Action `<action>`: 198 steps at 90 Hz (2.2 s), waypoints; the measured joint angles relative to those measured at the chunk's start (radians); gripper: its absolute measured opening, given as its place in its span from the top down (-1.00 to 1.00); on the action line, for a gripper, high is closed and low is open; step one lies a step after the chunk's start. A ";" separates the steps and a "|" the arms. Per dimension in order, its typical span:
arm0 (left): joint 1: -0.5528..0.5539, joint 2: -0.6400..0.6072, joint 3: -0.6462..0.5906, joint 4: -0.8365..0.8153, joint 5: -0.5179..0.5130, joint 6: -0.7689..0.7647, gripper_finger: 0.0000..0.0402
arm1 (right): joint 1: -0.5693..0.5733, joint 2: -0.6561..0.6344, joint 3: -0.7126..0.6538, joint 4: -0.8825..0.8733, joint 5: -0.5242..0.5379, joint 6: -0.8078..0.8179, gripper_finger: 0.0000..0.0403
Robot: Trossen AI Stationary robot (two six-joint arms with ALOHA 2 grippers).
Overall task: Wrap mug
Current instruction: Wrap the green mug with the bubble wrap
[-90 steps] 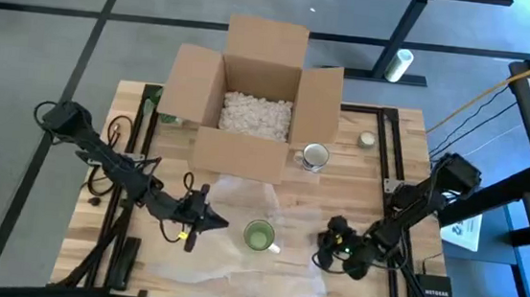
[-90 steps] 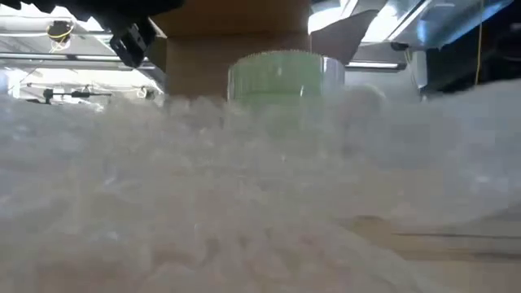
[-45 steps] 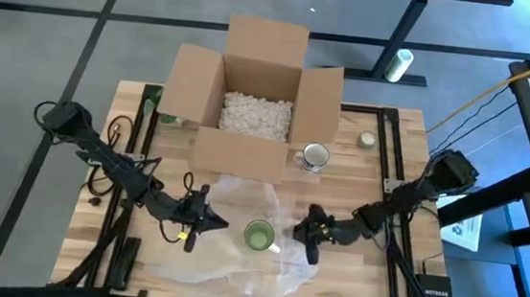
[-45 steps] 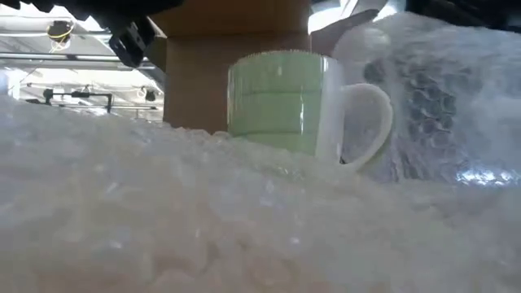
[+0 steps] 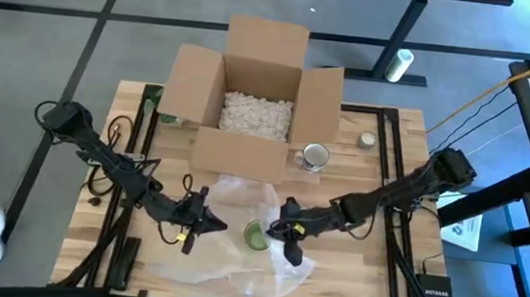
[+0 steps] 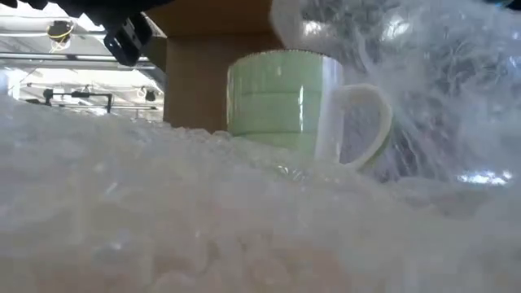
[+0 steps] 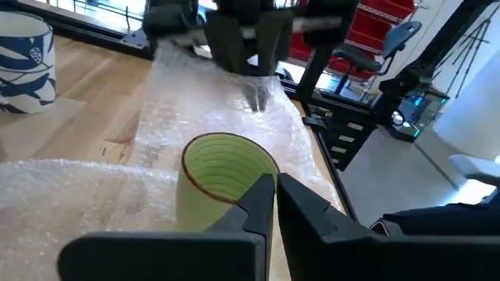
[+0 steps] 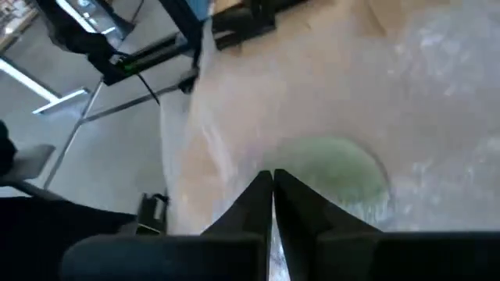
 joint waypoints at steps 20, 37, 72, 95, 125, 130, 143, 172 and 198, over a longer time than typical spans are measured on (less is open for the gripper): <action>-0.049 0.000 0.000 -0.022 -0.036 -0.043 1.00 | -0.040 0.118 0.093 -0.093 -0.114 0.000 1.00; -0.115 0.000 0.000 -0.116 -0.149 -0.145 1.00 | -0.054 0.250 0.242 -0.195 -0.213 -0.017 1.00; -0.242 0.000 0.000 -0.424 -0.278 -0.489 1.00 | -0.068 0.429 0.568 -0.658 -0.290 -0.077 1.00; -0.288 0.000 0.000 -0.638 -0.300 -0.713 1.00 | -0.088 0.482 0.606 -0.676 -0.354 -0.081 1.00; -0.464 0.000 0.000 -0.821 -0.549 -0.886 1.00 | -0.086 0.480 0.604 -0.660 -0.346 -0.113 1.00; -0.511 0.000 0.000 -0.822 -0.629 -0.897 1.00 | -0.086 0.480 0.604 -0.659 -0.346 -0.122 1.00; -0.623 0.000 0.000 -0.859 -0.805 -0.982 1.00 | -0.086 0.475 0.602 -0.659 -0.347 -0.131 1.00; -0.601 0.000 0.000 -0.850 -0.809 -1.039 1.00 | -0.085 0.460 0.599 -0.645 -0.384 -0.135 0.82; -0.496 0.000 0.000 -0.526 -0.783 -0.624 1.00 | -0.085 0.446 0.599 -0.647 -0.397 -0.131 0.63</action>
